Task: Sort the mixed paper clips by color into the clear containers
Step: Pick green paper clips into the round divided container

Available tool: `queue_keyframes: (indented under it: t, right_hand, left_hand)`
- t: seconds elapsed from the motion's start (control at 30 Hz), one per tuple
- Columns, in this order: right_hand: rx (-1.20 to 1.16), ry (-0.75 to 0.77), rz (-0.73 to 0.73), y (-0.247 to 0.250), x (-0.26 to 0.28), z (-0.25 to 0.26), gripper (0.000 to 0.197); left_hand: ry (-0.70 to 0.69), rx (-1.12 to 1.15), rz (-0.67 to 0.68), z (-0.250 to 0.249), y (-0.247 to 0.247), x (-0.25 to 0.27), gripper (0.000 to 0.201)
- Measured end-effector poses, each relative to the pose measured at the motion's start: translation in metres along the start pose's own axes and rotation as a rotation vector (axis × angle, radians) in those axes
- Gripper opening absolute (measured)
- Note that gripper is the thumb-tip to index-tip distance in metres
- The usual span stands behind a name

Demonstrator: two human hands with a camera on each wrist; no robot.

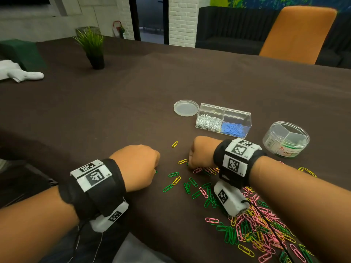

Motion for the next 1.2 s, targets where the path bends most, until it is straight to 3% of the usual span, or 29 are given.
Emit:
queue_keyframes:
  t: [0.1,0.2,0.27,0.33,0.43,0.47,0.53,0.6,0.67,0.7,0.8,0.9,1.07,1.2]
  right_hand:
    - [0.005,-0.01,0.01,-0.004,0.004,0.003,0.025]
    - [0.066,-0.025,-0.014,-0.001,0.011,0.005,0.025]
    - [-0.054,-0.034,-0.03,0.005,0.013,0.001,0.024]
    - [-0.431,-0.03,0.025,0.006,0.016,-0.003,0.017]
    - [-1.366,-0.065,0.155,0.001,0.023,-0.005,0.021]
    - [-1.571,-0.05,0.187,0.003,0.023,-0.005,0.023]
    - [-1.709,-0.004,0.22,0.007,0.022,-0.002,0.027]
    - [-1.671,0.006,0.264,0.004,0.02,0.005,0.028]
    - [-1.563,-0.038,0.319,-0.005,0.019,0.013,0.022]
    - [-1.362,-0.009,0.292,-0.007,0.019,0.016,0.02]
    - [-0.3,0.203,0.05,0.001,0.022,0.035,0.021]
    - [0.134,0.329,-0.024,-0.006,0.03,0.059,0.015]
    - [0.148,0.356,0.015,-0.02,0.023,0.058,0.014]
    - [-0.14,0.32,-0.005,-0.002,0.03,0.041,0.006]
  left_hand:
    - [-0.03,-0.03,-0.022,-0.006,0.004,0.002,0.01]
    - [-0.023,-0.008,0.042,-0.006,0.002,0.0,0.011]
    - [0.0,0.073,0.071,0.0,0.001,-0.002,0.012]
    - [0.053,0.306,0.055,0.009,0.002,-0.003,0.011]
    - [0.104,0.895,0.108,0.008,-0.003,0.003,0.018]
    - [0.111,1.031,0.153,0.002,-0.006,0.005,0.021]
    - [0.107,1.111,0.222,-0.01,-0.006,0.01,0.021]
    - [0.06,0.958,0.264,-0.021,-0.004,0.013,0.015]
    - [-0.022,0.605,0.22,-0.028,0.001,0.014,0.015]
    - [-0.037,0.455,0.166,-0.029,0.005,0.016,0.014]
    - [-0.026,0.224,0.045,-0.032,0.012,0.02,0.025]
    - [-0.033,0.211,0.022,-0.033,0.011,0.019,0.02]
    - [-0.069,0.159,0.035,-0.035,0.01,0.018,0.015]
    - [-0.041,0.215,0.021,-0.022,0.013,0.014,0.013]
Point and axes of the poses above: each hand's wrist, its own x-axis away from the middle knuckle, its own y-axis out of the back of the hand, z = x × y, the point moved 9 cm from there along -x, towards the middle knuckle, and after that the axes turned 11 degrees about -x, right-handed, at the moved point
